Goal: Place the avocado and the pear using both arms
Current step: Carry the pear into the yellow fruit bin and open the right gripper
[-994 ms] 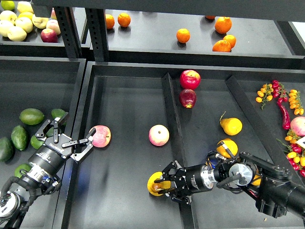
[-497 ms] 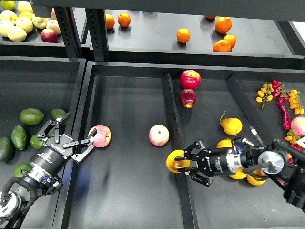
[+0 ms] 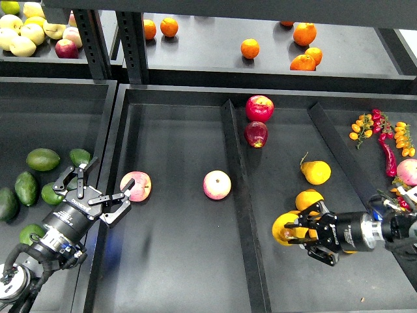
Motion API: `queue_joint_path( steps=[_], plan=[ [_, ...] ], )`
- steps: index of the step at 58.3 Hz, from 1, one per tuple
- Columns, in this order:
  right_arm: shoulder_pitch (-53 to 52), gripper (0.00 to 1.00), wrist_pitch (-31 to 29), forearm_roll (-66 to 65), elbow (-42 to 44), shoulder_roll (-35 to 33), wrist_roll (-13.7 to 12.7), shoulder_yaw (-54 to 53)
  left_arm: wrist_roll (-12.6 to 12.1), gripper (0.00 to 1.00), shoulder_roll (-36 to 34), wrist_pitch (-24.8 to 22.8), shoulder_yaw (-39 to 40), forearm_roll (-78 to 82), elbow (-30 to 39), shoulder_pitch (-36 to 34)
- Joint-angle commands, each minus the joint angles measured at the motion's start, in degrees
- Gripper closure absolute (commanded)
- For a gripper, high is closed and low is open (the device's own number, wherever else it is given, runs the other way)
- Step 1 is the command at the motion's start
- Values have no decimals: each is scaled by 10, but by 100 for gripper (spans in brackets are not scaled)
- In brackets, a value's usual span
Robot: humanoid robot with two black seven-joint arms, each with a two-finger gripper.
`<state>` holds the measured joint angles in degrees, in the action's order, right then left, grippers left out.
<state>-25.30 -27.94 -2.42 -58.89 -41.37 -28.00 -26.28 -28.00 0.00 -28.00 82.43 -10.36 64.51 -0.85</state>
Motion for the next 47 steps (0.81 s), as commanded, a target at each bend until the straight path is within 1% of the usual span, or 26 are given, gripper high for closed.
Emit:
queue_joint_path(
  steps=[1,8,18,29,37,42,47],
  plan=[
    [4,78,0,-2,32,7,0,0,0,1,0,0,0,0,1,3],
    [3,77,-1,-4,68,17,0,0,0,1,0,0,0,0,1,4],
    [4,76,-1,-4,78,26,0,0,0,1,0,0,-1,0,1,4],
    [3,75,-1,-5,112,48,0,-1,0,1,0,0,-1,0,1,4],
    [3,72,-1,-5,120,54,0,-1,0,1,0,0,0,0,1,5],
    [1,67,-1,-5,119,54,0,-1,0,1,0,0,0,0,1,5],
    [0,56,-1,-7,113,53,0,0,0,1,0,0,-1,0,1,4]
  ],
)
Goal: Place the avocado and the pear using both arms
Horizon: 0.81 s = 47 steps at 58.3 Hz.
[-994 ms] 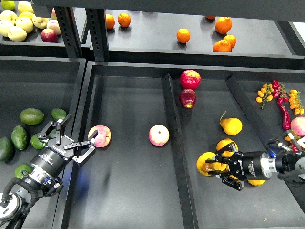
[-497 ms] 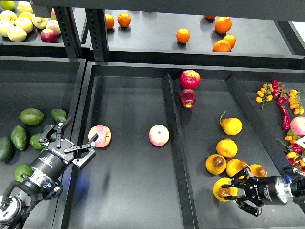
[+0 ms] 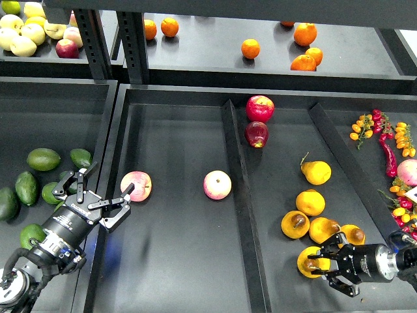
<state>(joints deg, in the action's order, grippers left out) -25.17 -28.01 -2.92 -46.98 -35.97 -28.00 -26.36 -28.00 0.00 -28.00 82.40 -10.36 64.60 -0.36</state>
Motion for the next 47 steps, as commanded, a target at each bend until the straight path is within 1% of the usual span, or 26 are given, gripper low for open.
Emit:
queue_joint_path(
  steps=[1,2,5,9,14,22,31,33,47],
  plan=[
    [-1,52,0,-3,-9,-2,0,1,0,1,0,0,-1,0,0,0],
    [-1,48,0,-7,-10,-2,0,1,0,1,0,0,-1,0,0,0],
    [-1,41,0,-15,-11,-3,0,1,0,1,0,0,-1,0,0,0],
    [-1,27,0,-24,-13,-4,0,1,0,0,0,0,0,0,0,0],
    [-1,19,0,-26,-17,-9,0,2,0,1,0,0,0,0,0,0],
    [-2,15,0,-26,-19,-21,0,3,0,1,0,0,0,0,0,0],
    [-10,14,0,-26,-21,-37,0,1,0,1,0,0,0,0,0,0],
    [-14,12,0,-26,-21,-44,0,1,0,1,0,0,0,0,0,0],
    [-47,9,0,-21,-30,-100,0,1,0,1,0,0,0,0,0,0]
  ],
)
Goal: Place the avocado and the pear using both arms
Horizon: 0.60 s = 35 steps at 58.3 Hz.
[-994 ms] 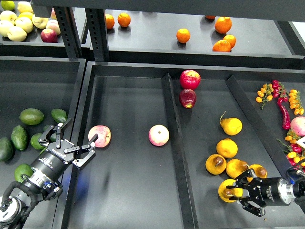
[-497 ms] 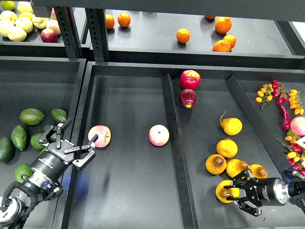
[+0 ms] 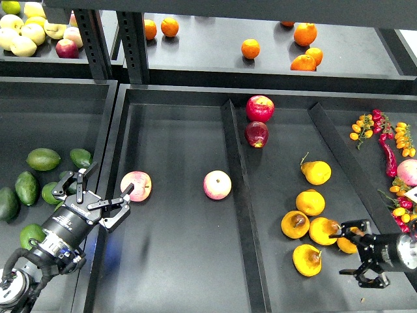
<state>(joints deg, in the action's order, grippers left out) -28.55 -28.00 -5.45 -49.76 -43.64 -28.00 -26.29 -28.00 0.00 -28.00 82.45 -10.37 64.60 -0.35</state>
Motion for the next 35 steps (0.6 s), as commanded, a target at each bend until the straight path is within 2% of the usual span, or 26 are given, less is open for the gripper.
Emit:
queue_joint_path(
  steps=[1,9,17,35],
  plan=[
    [-16,8,0,6,-3,-28,0,0,0,1,0,0,-1,0,0,0],
    [-42,2,0,9,-1,-38,0,-4,0,1,0,0,-1,0,0,0],
    [-43,1,0,10,14,-23,0,-61,0,1,0,0,-2,0,0,0],
    [-42,1,0,10,107,136,0,-263,0,1,0,0,-6,0,1,12]
  ],
)
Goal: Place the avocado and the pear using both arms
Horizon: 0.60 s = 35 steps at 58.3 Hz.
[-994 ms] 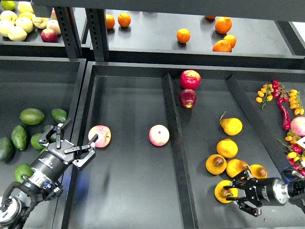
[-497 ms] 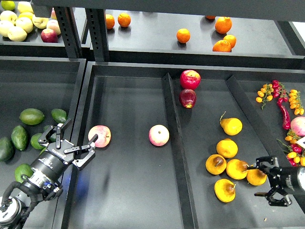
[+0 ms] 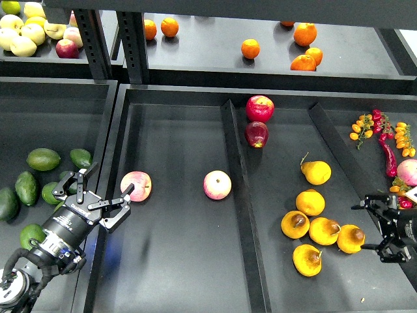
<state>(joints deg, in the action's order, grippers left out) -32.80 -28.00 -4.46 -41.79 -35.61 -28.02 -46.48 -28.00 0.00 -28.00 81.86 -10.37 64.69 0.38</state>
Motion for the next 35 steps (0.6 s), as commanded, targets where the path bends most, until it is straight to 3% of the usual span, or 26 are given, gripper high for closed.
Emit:
queue_joint_path(
  steps=[1,35],
  plan=[
    [0,1,0,0,32,63,0,-68,0,1,0,0,0,0,0,6],
    [104,1,0,42,39,308,0,-308,0,1,0,0,-1,1,0,14]
  ],
)
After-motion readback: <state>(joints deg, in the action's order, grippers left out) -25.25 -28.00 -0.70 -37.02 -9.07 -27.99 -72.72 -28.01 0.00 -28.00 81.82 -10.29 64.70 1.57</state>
